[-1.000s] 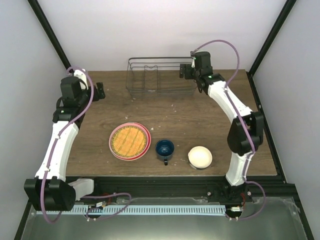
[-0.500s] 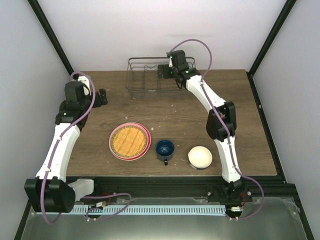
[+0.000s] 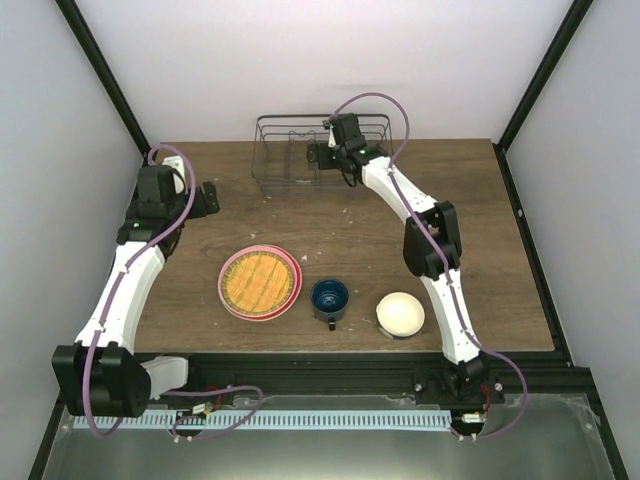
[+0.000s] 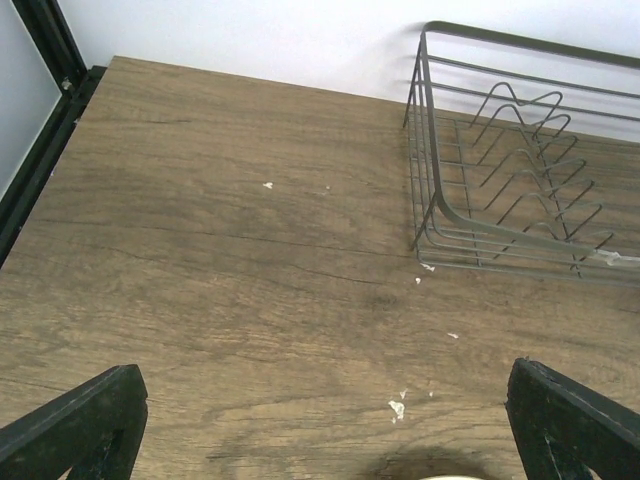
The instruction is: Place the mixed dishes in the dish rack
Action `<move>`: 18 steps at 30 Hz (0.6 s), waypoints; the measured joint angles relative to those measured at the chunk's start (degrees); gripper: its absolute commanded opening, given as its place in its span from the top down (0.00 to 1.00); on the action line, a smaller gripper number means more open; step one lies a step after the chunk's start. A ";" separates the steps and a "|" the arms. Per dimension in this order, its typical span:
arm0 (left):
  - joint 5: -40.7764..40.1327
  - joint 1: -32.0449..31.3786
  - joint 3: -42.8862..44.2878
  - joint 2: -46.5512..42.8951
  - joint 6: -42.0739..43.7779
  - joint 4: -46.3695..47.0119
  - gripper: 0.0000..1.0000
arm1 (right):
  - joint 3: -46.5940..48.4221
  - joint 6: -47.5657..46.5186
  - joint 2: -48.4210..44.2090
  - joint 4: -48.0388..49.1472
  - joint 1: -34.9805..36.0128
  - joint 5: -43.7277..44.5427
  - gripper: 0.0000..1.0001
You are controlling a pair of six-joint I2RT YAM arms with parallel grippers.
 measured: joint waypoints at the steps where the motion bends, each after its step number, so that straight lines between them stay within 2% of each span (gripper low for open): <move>1: 0.02 0.00 0.00 0.11 -0.02 0.00 0.00 | -0.02 0.04 0.33 0.00 -0.02 -0.17 0.00; 18: 0.96 0.00 -0.42 2.25 -0.35 -0.17 0.00 | -0.13 -0.94 1.79 -0.83 0.02 -3.21 0.00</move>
